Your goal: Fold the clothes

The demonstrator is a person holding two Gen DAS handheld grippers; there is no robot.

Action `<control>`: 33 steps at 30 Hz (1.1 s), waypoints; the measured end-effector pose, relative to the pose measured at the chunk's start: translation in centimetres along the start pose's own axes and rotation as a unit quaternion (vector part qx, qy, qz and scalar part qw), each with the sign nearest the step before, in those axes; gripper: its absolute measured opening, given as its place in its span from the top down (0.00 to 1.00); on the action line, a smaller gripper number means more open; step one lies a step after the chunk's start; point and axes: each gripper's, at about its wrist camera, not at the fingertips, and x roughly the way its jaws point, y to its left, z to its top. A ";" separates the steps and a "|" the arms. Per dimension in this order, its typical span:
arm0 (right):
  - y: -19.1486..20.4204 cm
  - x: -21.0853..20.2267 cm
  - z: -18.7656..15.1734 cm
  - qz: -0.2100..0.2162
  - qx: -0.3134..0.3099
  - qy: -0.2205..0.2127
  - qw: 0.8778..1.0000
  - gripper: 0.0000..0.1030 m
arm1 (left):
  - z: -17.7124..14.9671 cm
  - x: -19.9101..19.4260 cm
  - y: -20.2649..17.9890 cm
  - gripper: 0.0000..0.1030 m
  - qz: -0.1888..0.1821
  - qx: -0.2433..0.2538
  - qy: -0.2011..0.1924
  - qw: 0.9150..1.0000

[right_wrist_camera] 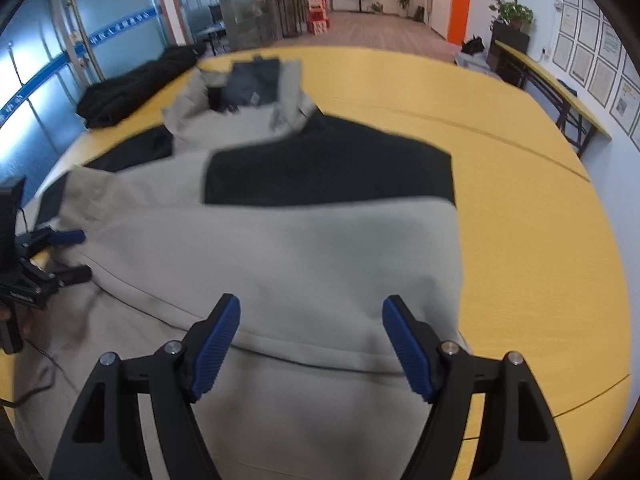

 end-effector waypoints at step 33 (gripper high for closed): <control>26.3 6.8 4.8 0.154 -0.082 0.001 0.985 0.23 | -19.0 -25.6 45.6 0.00 0.001 -0.622 -0.260 0.739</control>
